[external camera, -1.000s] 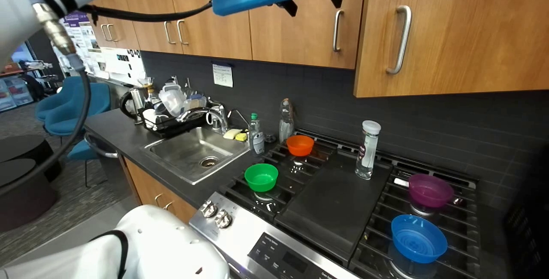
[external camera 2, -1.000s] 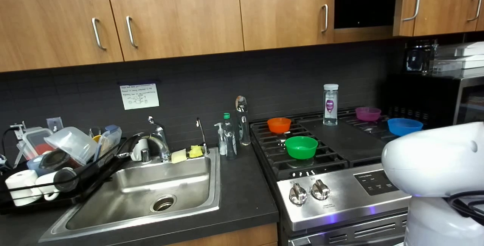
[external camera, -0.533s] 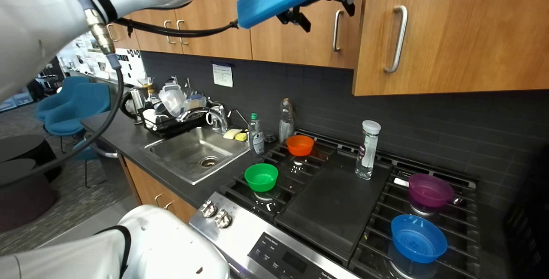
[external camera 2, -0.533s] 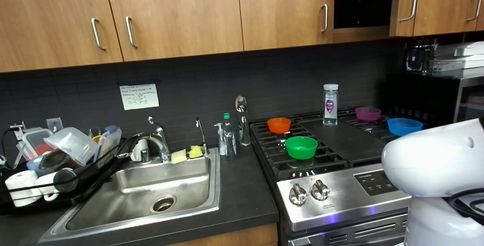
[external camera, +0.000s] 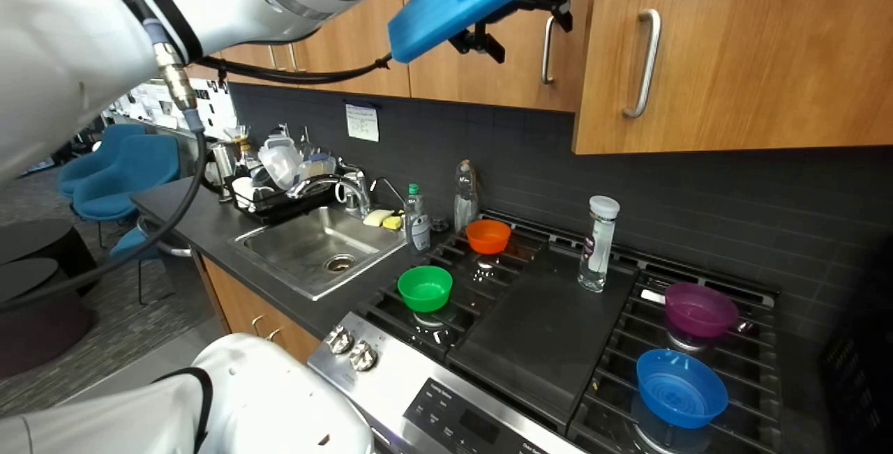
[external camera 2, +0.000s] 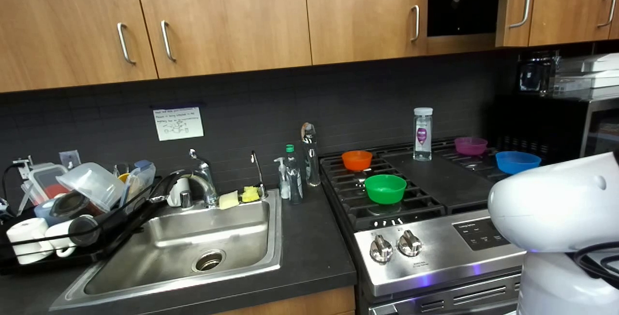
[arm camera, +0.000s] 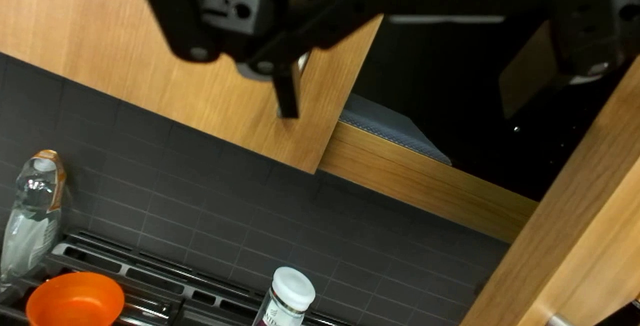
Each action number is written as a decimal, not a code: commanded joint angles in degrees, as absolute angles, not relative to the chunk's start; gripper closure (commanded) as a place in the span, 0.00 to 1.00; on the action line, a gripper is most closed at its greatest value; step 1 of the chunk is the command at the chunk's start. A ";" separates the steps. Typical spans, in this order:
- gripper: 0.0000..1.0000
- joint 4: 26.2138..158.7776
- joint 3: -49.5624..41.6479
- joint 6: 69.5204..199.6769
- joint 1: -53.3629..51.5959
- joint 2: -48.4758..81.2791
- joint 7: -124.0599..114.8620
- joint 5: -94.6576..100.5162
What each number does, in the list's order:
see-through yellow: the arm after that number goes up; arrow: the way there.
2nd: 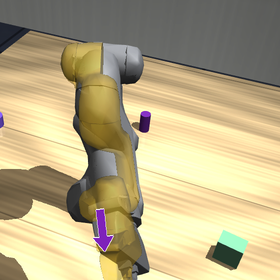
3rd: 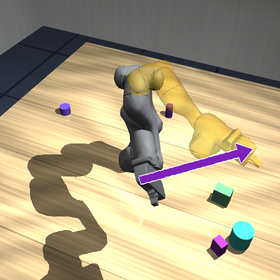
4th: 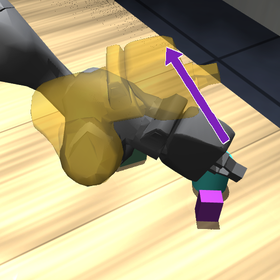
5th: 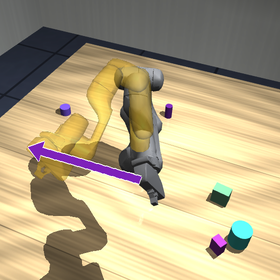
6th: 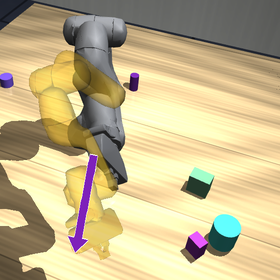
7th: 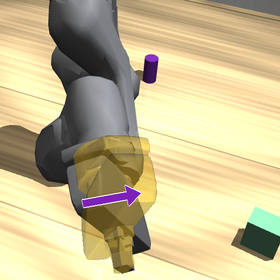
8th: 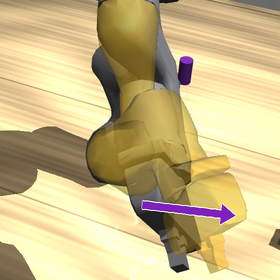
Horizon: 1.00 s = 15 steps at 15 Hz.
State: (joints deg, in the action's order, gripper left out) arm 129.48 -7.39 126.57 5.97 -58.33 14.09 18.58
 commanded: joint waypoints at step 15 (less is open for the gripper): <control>0.00 129.77 1.24 133.86 5.39 -52.03 14.06 25.40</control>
State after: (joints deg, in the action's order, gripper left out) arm 132.23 1.07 130.68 5.32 -56.79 14.11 22.92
